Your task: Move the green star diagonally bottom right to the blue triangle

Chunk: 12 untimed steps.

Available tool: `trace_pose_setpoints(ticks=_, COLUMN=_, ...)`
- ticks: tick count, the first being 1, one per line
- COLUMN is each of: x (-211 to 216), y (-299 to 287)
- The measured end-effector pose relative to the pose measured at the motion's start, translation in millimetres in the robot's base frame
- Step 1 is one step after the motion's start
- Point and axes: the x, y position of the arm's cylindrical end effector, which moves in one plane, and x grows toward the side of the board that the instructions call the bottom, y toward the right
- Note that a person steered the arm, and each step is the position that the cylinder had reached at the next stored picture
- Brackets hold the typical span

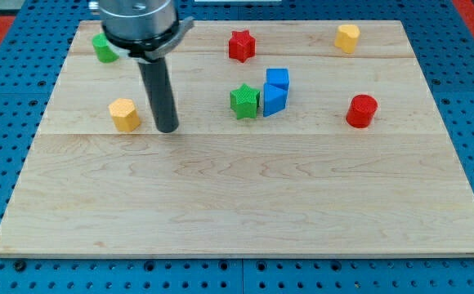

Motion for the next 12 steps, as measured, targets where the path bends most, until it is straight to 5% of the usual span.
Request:
trace_pose_setpoints(ticks=4, x=-12, y=-53)
trace_pose_setpoints(ticks=7, x=-24, y=80)
trace_pose_setpoints(ticks=8, x=-46, y=47)
trace_pose_setpoints(ticks=9, x=-57, y=103)
trace_pose_setpoints(ticks=11, x=9, y=194)
trace_pose_setpoints(ticks=12, x=9, y=167)
